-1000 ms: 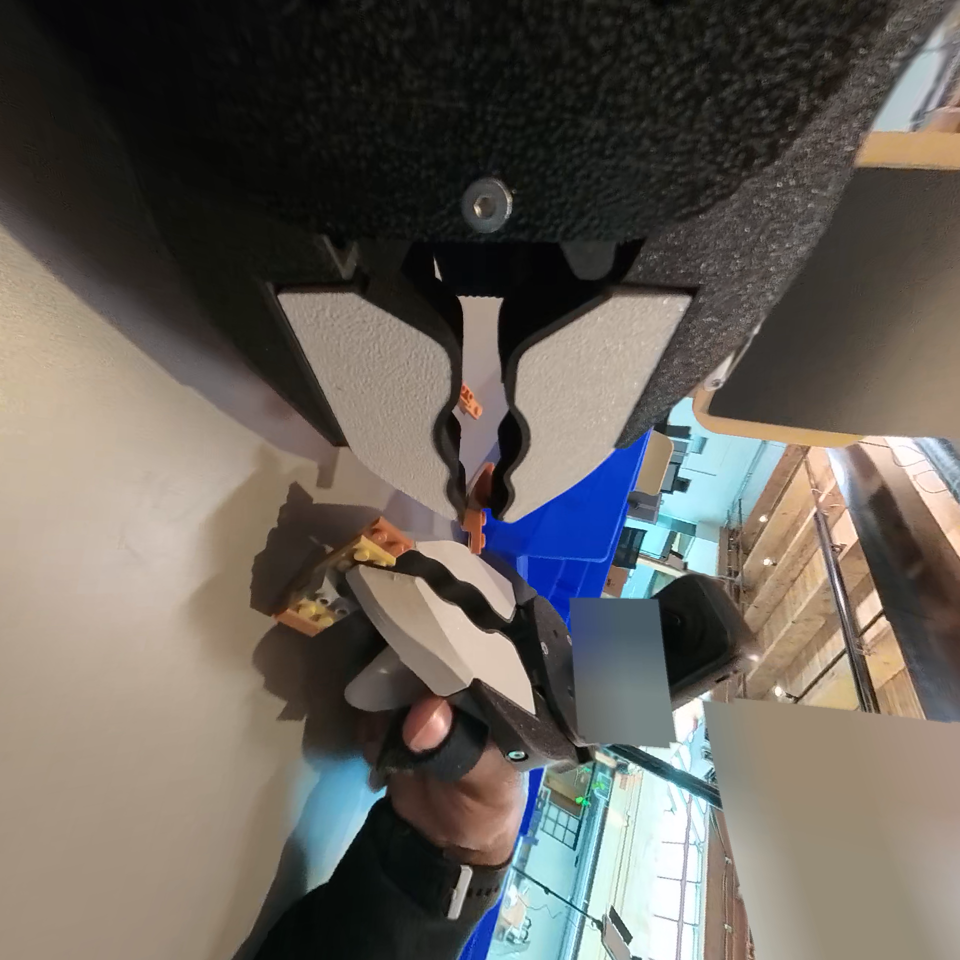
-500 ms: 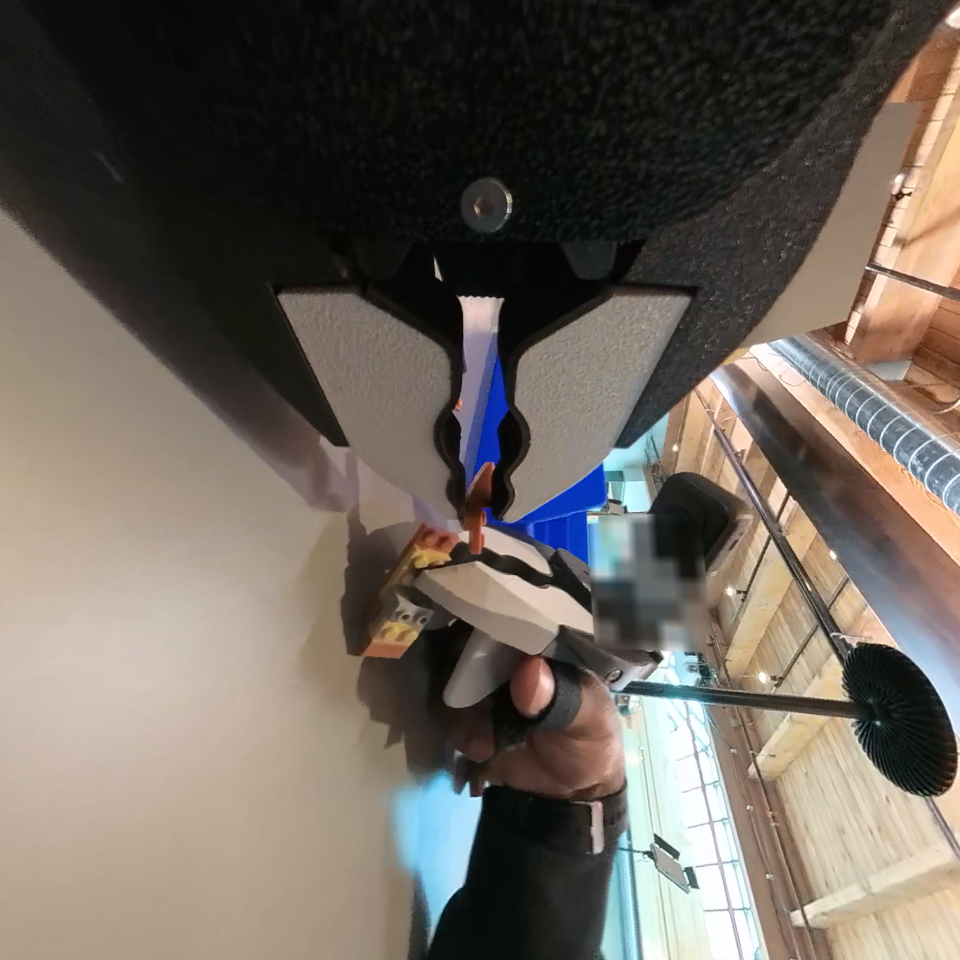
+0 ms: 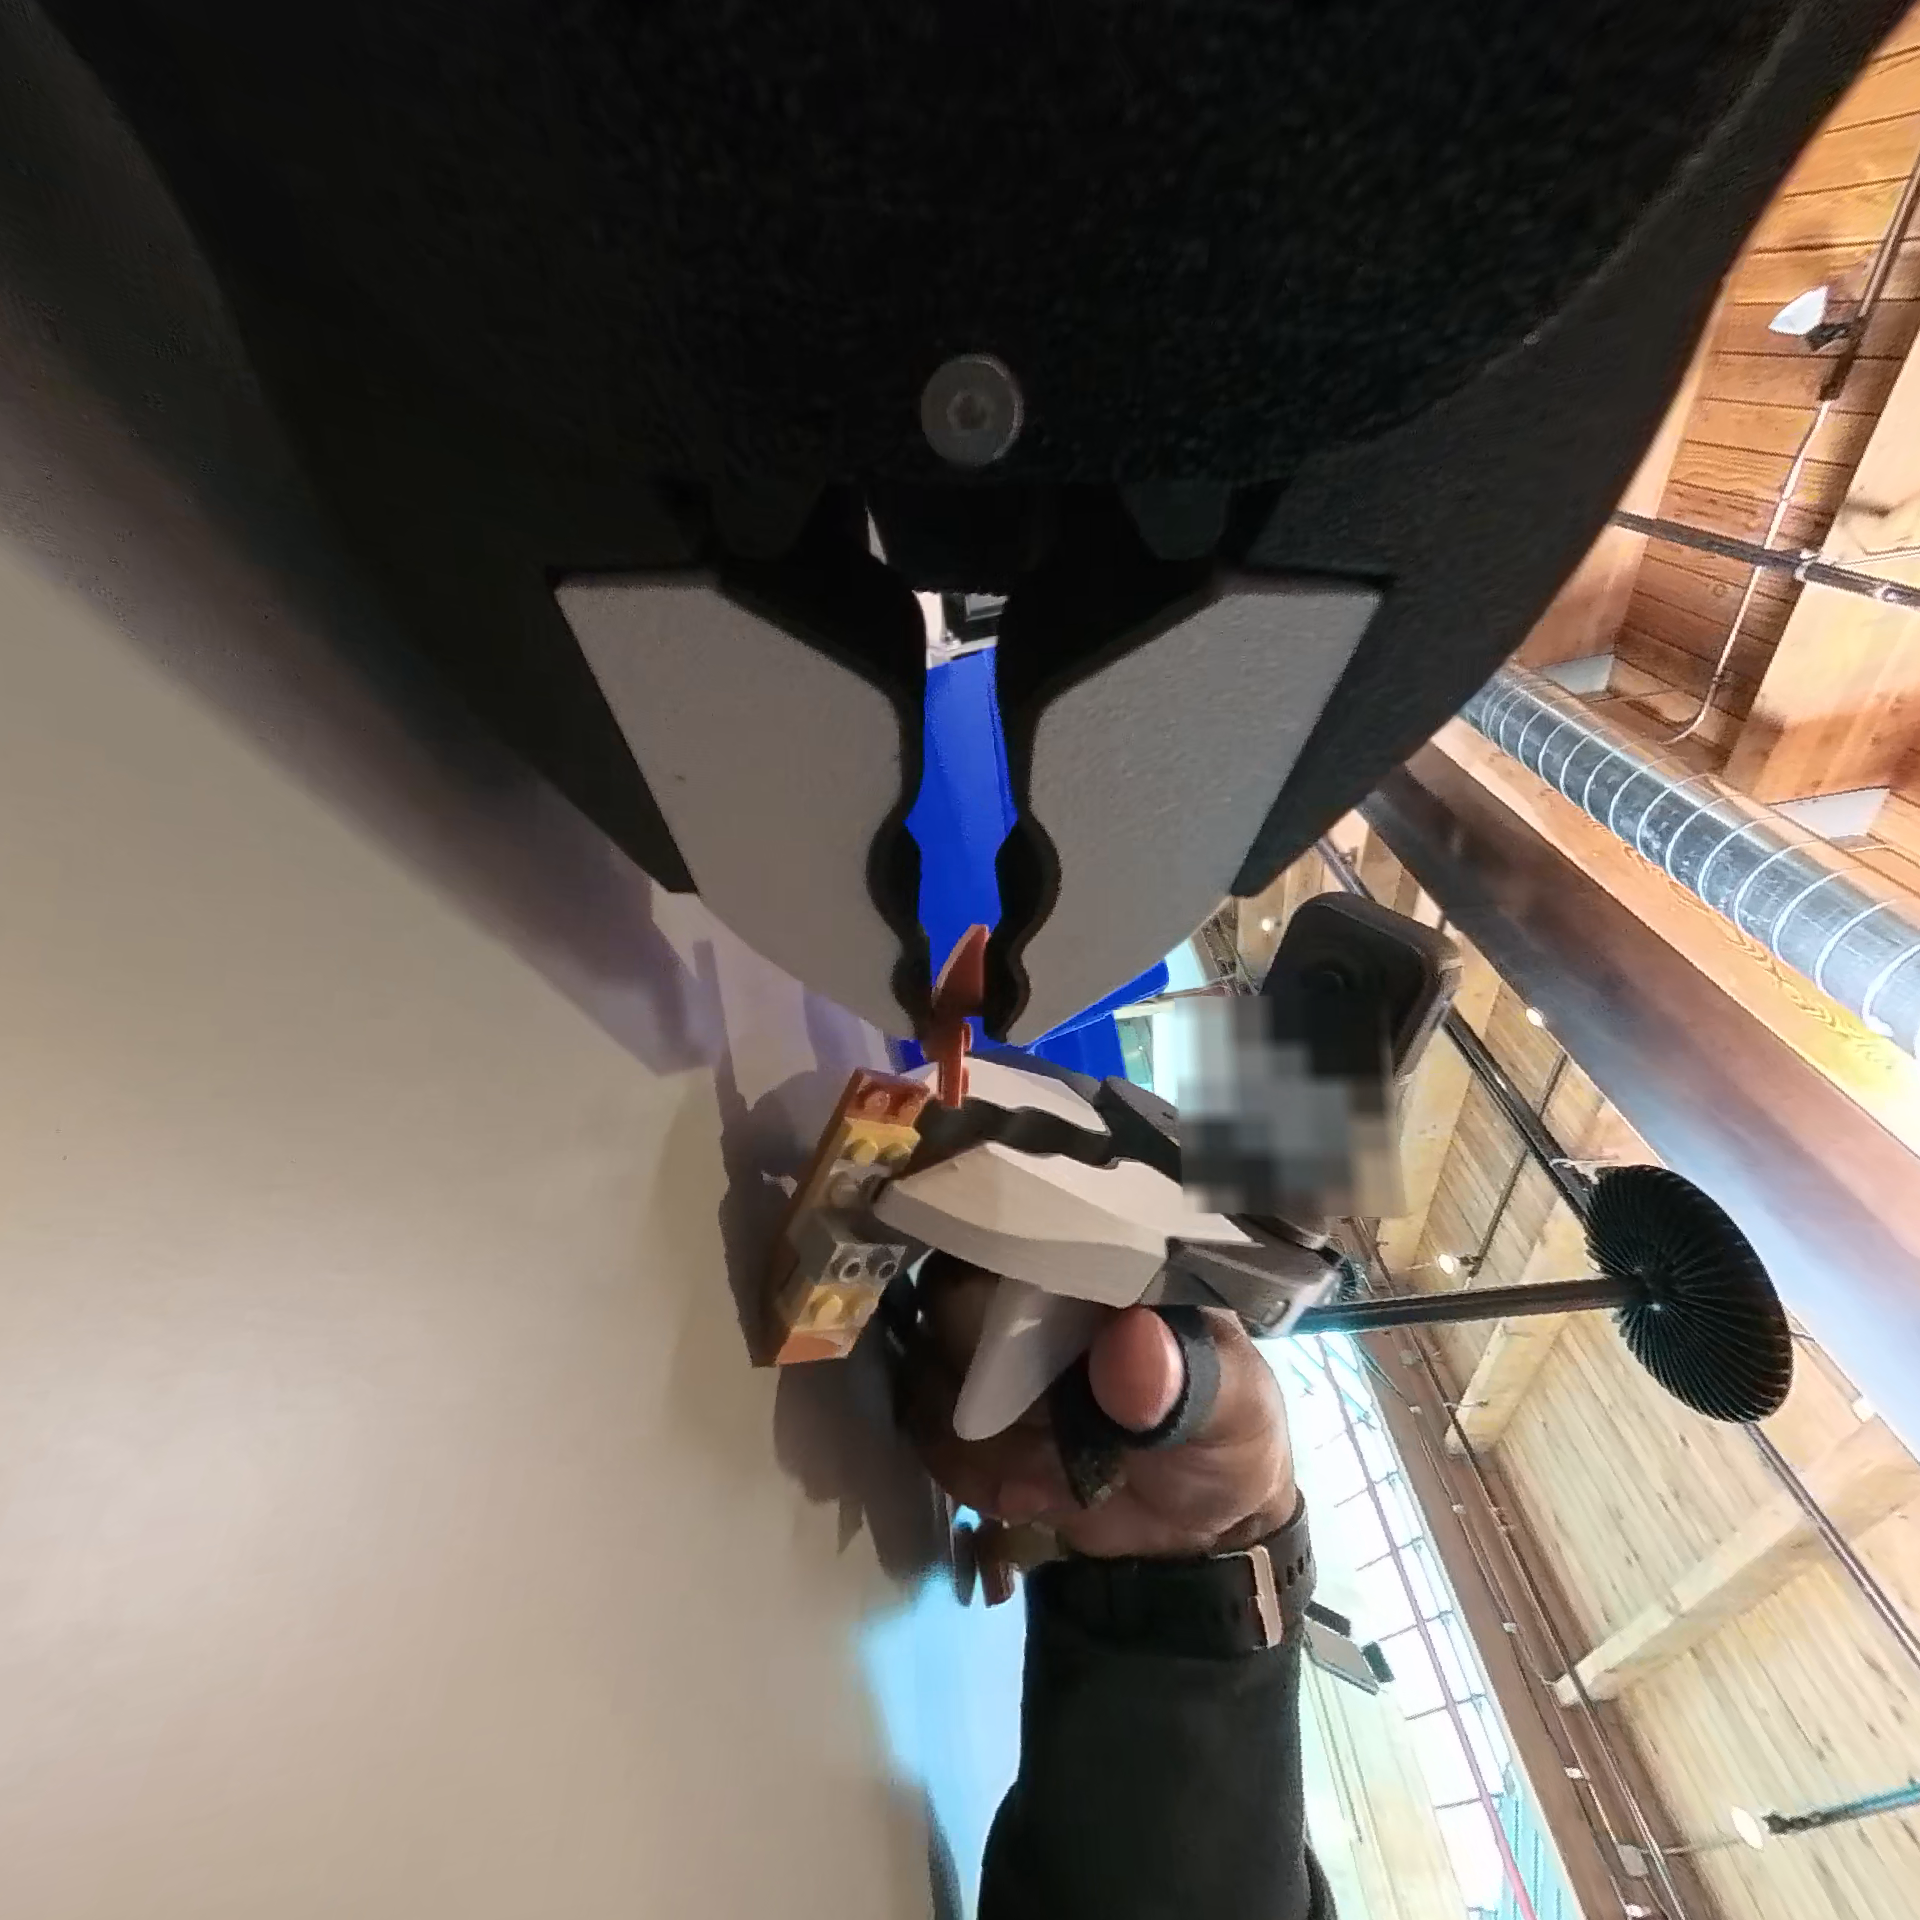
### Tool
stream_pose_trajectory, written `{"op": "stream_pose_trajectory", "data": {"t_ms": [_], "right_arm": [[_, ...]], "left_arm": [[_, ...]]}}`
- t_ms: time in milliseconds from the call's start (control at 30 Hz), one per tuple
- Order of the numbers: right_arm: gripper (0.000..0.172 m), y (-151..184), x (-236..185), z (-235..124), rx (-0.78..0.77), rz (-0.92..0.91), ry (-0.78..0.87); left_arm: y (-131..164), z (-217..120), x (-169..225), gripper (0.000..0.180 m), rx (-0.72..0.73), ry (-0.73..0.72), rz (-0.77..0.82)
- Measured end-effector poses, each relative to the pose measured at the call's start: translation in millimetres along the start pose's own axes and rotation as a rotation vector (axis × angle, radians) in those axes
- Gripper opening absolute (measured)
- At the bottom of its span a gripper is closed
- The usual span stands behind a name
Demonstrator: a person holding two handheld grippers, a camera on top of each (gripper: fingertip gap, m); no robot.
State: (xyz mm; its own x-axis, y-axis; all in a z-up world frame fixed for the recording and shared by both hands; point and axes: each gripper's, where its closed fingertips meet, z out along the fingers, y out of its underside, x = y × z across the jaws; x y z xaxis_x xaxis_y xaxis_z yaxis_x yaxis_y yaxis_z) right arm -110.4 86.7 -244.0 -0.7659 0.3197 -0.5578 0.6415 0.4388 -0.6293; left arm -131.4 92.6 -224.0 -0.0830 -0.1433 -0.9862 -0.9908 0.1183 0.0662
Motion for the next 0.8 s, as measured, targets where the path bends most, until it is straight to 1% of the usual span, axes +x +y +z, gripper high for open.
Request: {"op": "stream_pose_trajectory", "data": {"t_ms": [133,367,567,800], "right_arm": [[0.017,0,-1,0,0.004,-0.007,-0.005],[0.022,-1,-3,0,0.008,-0.022,-0.006],[0.025,-2,-3,1,0.009,-0.027,0.001],[0.031,-4,0,-2,0.016,-0.041,0.049]], "left_arm": [[-1,0,-3,0.009,0.003,-0.021,0.022],[-7,-1,0,0.009,0.015,-0.029,0.12],[-10,-4,-3,0.009,0.015,-0.071,0.2],[-13,-5,-7,0.009,0.02,-0.112,0.231]]}}
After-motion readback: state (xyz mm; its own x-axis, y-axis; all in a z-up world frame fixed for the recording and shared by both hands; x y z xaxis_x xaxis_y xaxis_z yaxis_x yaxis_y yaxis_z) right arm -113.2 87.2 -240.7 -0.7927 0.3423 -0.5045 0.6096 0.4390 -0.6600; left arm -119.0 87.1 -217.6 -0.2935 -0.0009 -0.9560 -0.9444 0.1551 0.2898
